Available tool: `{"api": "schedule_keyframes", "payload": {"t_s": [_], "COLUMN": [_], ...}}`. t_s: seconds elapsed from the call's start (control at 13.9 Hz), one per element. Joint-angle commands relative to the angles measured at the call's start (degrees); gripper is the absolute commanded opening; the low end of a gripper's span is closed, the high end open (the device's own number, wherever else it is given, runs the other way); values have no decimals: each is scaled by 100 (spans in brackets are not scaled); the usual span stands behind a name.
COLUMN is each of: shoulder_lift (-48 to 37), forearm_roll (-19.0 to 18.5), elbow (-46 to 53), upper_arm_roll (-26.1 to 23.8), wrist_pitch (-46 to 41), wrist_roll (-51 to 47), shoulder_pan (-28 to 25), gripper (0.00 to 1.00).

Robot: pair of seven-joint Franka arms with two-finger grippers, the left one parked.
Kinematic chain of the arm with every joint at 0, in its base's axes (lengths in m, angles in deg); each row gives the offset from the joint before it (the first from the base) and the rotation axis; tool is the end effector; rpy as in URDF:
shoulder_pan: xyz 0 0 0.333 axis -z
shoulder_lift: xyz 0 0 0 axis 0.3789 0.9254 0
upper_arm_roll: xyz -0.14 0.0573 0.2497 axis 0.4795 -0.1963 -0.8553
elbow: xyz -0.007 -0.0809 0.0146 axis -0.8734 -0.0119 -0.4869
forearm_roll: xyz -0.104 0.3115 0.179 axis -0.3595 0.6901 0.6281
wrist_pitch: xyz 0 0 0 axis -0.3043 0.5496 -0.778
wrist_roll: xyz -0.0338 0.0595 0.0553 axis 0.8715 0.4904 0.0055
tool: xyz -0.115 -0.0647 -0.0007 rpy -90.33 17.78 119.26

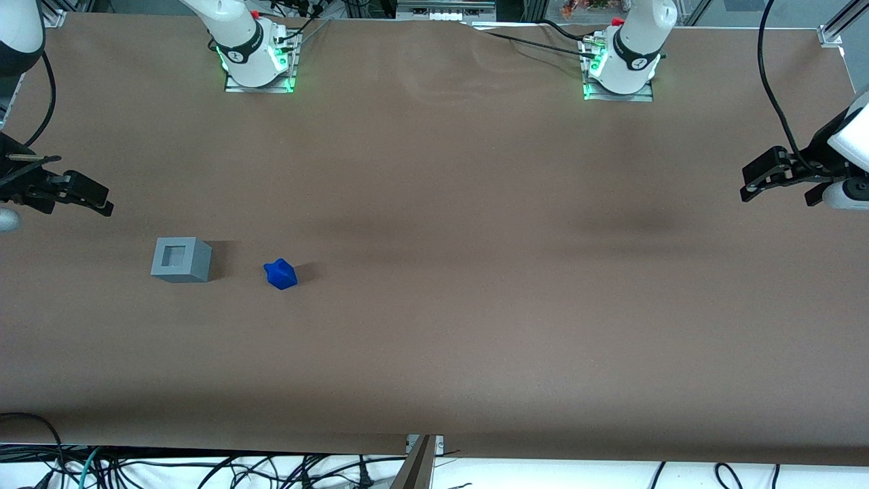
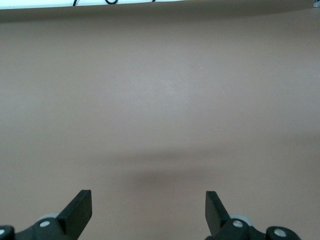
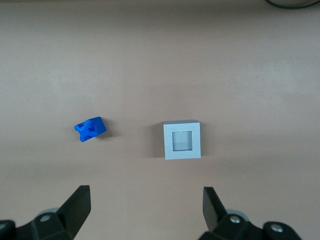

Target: Insert blue part into gray base with right arm

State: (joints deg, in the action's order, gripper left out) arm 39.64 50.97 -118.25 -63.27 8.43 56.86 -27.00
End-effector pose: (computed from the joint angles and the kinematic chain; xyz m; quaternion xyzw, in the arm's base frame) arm 0.5876 -0.0149 0.5367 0.9996 -0.0157 0.0217 0.0036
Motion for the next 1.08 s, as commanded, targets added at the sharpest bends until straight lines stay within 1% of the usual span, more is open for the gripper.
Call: {"api": "schedule_keyframes", "payload": {"t_s": [0.0, 0.14, 1.01], "shoulder_lift": [-9, -9, 0], "forearm_roll": [-132, -229, -221], "elbow": [58, 58, 58], "upper_arm_roll": [-129, -138, -129], "wrist_pitch": [-134, -135, -100], "wrist_roll": [37, 46, 46], "shoulder_pan": [43, 52, 60], "gripper": [99, 99, 99]}}
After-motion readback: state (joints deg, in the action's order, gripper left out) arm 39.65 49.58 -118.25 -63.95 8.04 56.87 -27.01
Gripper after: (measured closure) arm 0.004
